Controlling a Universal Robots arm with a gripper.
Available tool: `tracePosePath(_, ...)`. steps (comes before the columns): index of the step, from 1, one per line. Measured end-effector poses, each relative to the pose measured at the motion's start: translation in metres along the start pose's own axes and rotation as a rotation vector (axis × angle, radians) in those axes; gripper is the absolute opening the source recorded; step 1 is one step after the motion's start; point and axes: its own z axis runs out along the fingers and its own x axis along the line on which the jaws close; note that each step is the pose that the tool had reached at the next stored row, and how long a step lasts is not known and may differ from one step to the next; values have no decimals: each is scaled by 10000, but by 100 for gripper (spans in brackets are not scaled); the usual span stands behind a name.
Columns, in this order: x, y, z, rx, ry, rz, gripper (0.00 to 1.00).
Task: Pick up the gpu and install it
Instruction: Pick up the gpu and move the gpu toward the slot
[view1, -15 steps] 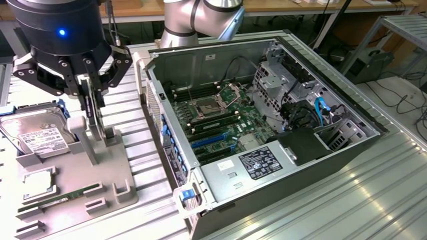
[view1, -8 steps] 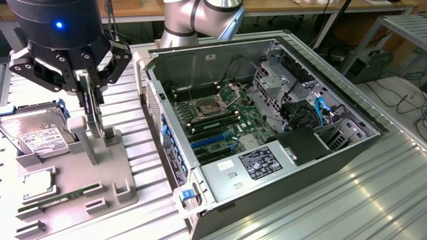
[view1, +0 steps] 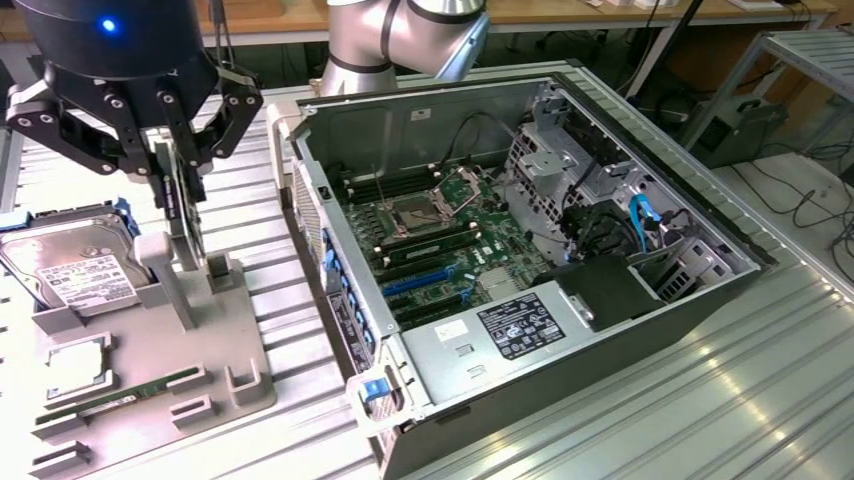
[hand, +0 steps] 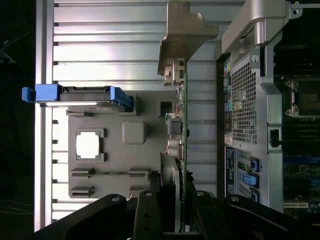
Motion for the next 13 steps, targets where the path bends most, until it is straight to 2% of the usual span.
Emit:
tracePosePath(3,0,3,-33,108,0,1,28)
tracePosePath(8,2,10,-118,216,-1,3,28)
tracePosePath(9,2,12,-140,252,0,4,28)
tracePosePath(11,2,14,-159,339,-2,6,28)
tracePosePath(13,2,15,-188,495,0,6,28)
